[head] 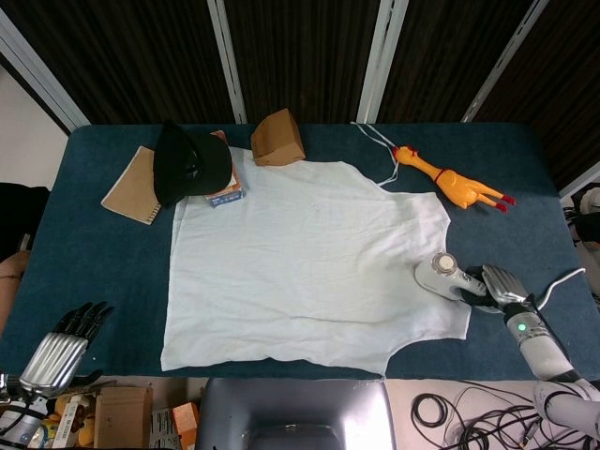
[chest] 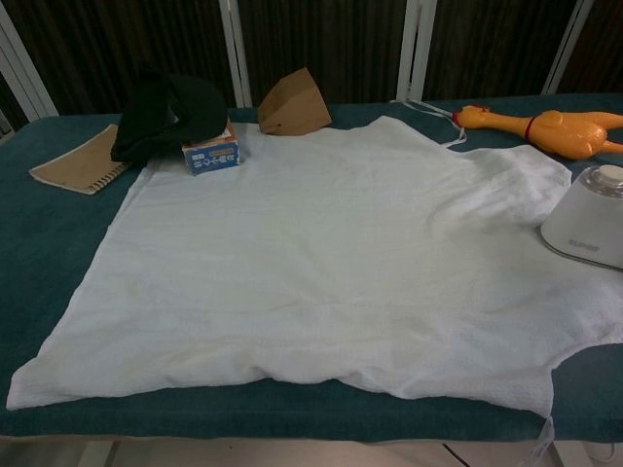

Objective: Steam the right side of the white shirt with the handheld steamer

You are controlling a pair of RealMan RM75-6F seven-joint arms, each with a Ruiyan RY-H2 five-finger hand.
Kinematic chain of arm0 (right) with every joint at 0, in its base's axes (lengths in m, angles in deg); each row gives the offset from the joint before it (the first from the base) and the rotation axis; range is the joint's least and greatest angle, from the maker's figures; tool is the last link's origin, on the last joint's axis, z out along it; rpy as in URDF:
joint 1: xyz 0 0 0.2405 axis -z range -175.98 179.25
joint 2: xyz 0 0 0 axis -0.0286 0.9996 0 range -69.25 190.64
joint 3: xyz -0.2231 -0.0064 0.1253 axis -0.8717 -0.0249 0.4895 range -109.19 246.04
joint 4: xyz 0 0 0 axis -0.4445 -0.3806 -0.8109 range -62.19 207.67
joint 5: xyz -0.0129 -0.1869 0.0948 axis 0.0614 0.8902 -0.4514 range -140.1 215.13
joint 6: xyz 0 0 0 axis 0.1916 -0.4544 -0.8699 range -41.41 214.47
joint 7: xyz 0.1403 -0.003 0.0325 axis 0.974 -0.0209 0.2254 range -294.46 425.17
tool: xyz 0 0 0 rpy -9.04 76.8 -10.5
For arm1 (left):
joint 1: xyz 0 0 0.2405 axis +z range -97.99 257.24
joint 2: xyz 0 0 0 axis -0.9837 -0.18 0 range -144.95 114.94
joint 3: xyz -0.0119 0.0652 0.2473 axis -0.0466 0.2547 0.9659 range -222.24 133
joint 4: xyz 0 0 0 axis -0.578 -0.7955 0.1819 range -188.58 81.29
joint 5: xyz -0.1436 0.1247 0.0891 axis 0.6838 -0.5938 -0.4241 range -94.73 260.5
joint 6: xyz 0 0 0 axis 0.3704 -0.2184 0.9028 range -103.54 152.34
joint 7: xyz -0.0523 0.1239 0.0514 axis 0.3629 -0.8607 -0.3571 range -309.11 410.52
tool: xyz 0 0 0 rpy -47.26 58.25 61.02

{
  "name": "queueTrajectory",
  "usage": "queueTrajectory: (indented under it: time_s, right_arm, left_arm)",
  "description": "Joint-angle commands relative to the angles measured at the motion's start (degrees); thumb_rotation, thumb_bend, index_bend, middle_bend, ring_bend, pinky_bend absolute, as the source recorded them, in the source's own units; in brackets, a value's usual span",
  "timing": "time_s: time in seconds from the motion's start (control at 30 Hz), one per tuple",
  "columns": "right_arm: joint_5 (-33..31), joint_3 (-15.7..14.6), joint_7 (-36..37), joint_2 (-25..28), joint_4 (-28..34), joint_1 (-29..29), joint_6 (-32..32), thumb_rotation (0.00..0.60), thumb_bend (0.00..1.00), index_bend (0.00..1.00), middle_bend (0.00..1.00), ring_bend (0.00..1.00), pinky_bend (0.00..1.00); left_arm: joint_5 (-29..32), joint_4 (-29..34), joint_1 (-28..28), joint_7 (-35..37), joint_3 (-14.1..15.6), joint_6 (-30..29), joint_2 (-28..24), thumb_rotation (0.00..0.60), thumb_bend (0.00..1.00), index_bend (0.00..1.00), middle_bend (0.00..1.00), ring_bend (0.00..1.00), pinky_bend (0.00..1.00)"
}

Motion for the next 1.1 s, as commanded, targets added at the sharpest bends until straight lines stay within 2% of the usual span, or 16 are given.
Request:
queueTrajectory:
  time_s: [0.03,0.17,0.3,0.4,0.53,0.77,1.1]
  right_arm:
    - [1.5,1.2,2.0,-1.1,-0.6,0.6,-3.0,0.6,0.64,0.92,0.85,0.89,0.95]
    - [4.2,3.1,5.5,-1.7,-0.1,1.3,-7.7,0.6,0.69,0.99,0.91,0.94,1.0]
    - [5.9,4.7,7.5,-1.5,1.6,1.4,-11.3,0.6,0.75,1.0,0.94,0.97,1.0]
    - [5.9,6.0,6.6,-1.1,3.1,0.5,-12.3,0.6,0.76,1.0,0.94,0.97,1.0]
    - [2.7,7.4,2.2,-2.2,2.9,-2.5,-9.3,0.6,0.76,1.0,0.94,0.97,1.0]
    - [-4.6,8.6,-5.9,-8.4,-2.7,-7.8,-4.0,0.6,0.77,1.0,0.94,0.97,1.0]
    - [-7.1,6.0,-13.3,-9.7,-2.4,-8.4,-3.7,0.6,0.77,1.0,0.94,0.97,1.0]
  left_arm:
    - [0.0,0.1,0.1,0.0,0.0,-0.1,-0.1,0.6,0.09,0.06,0.04,0.0,0.14]
    - [0.3,0.1,0.1,0.0,-0.3,-0.1,-0.1,0.6,0.09,0.06,0.04,0.0,0.14]
    - [0.4,-0.1,0.3,0.0,-0.5,-0.6,0.0,0.6,0.09,0.06,0.04,0.0,0.14]
    - [0.5,-0.2,0.3,0.2,-0.5,-0.5,0.0,0.6,0.09,0.06,0.04,0.0,0.14]
    - [0.6,-0.3,0.2,0.2,-0.7,-0.3,0.0,0.6,0.09,0.06,0.04,0.0,0.14]
    - [1.1,-0.9,0.3,0.7,-0.9,-0.2,0.1,0.6,0.09,0.06,0.04,0.0,0.14]
    - [1.6,-1.8,0.4,1.7,-1.3,-0.3,0.2,0.6,0.09,0.06,0.04,0.0,0.14]
